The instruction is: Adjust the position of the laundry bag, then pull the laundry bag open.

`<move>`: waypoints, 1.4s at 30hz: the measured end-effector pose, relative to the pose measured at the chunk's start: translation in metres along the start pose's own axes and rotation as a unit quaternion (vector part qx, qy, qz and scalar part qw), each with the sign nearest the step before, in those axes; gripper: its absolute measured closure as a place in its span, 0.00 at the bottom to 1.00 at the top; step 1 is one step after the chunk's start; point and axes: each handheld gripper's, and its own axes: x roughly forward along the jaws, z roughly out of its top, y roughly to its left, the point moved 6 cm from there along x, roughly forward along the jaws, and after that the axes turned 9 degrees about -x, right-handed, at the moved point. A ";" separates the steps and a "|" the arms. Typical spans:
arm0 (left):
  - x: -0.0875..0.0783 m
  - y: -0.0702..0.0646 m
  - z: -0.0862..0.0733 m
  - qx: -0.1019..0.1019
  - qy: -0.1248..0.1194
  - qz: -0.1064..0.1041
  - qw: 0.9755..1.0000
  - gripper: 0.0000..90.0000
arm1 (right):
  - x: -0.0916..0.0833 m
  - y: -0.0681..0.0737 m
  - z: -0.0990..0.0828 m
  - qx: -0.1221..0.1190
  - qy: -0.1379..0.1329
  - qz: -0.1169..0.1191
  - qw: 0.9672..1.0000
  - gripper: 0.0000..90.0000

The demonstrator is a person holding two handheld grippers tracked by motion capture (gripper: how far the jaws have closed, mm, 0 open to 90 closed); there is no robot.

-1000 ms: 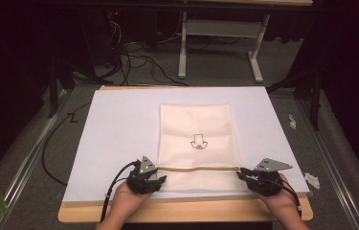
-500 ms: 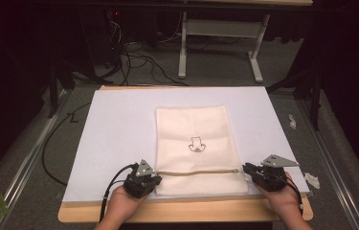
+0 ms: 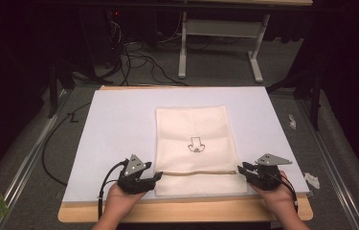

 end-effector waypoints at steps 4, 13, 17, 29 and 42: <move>-0.003 0.005 0.000 -0.003 -0.004 0.005 1.000 0.46 | 0.009 -0.003 -0.007 0.014 0.021 0.013 1.000 0.73; -0.005 0.009 0.008 -0.026 -0.025 -0.003 0.999 0.44 | 0.010 -0.003 -0.013 0.032 0.026 0.024 0.999 0.69; 0.000 0.007 0.011 -0.034 -0.031 -0.004 0.999 0.43 | 0.010 -0.001 -0.012 0.016 0.028 0.028 0.999 0.78; 0.011 -0.024 0.013 -0.005 -0.012 -0.035 0.999 0.48 | 0.005 0.007 -0.004 -0.031 0.026 0.014 0.999 0.94; 0.054 -0.081 0.024 0.001 0.019 -0.100 0.995 0.56 | -0.004 0.006 0.004 -0.036 -0.009 0.026 0.999 0.94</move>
